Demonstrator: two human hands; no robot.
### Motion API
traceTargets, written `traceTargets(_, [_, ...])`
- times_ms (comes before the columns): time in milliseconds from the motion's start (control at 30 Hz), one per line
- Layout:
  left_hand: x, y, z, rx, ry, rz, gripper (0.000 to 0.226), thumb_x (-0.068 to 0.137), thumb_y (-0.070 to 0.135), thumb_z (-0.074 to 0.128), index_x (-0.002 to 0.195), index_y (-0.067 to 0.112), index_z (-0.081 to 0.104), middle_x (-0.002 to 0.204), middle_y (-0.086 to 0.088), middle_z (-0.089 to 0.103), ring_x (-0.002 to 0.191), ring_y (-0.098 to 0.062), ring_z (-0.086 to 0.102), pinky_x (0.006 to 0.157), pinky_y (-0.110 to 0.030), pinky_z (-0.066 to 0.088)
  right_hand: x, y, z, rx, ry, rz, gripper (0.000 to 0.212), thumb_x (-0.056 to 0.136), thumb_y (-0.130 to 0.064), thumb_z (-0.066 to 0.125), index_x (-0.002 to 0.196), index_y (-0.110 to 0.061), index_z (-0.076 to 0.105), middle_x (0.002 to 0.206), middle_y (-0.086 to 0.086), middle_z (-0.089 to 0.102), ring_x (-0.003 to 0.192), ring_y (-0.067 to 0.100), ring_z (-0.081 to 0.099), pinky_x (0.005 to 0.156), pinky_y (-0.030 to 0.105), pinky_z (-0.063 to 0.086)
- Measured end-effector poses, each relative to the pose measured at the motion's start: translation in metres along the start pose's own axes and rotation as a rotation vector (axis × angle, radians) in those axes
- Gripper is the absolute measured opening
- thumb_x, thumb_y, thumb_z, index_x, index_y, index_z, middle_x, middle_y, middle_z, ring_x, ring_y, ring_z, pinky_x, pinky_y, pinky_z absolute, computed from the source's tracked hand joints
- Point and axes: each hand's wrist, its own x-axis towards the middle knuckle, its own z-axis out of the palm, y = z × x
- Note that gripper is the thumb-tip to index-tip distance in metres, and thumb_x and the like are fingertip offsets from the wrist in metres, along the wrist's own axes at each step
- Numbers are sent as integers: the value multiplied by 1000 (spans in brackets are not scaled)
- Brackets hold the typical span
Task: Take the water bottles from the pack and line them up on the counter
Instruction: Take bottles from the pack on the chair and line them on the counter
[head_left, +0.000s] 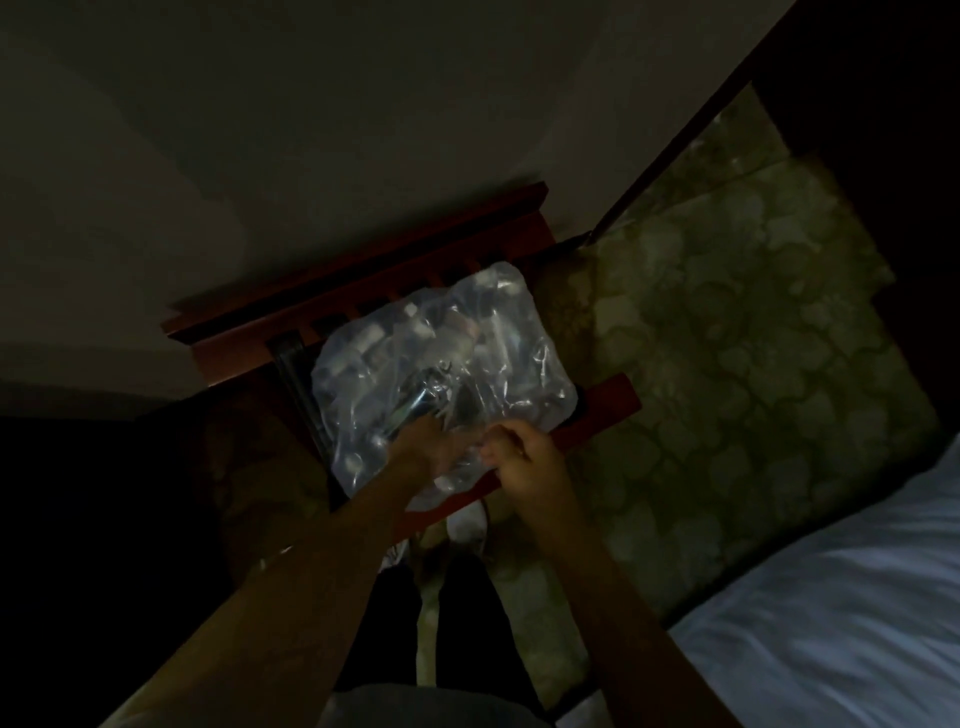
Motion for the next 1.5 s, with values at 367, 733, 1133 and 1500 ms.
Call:
traceTargets(367, [-59,-17,-47,-622,57,0,50,84,55,64,93,7,77,85,-9,77,75,-20,71,67,-28,55,-5,-26,30,-24,-40,-15,12,96,-24,50,91,-25,61,100,8,68,98,26,65,85,40,53])
traceTargets(733, [-132,-48,-56,-573,-163,295,16,91,29,64,106,24,66,102,1,76,86,-5,74,74,-18,58,-39,-34,49,200,-157,99,29,86,-40,69,110,-23,66,90,-8,74,80,8,72,62,24,57])
traceTargets(1133, [-143,-70,-59,-1143,140,112,63,74,54,75,123,17,61,119,-9,71,109,-27,69,100,-52,52,-41,-18,72,2,-471,-70,39,87,-41,67,123,-42,55,113,-13,67,98,1,68,77,23,57])
traceTargets(1500, [-119,-95,-20,-1160,344,8,40,74,39,82,109,24,70,97,0,78,83,-17,77,63,-28,60,82,-16,75,112,-40,294,40,96,-26,58,129,-6,48,111,14,63,106,31,63,91,41,55])
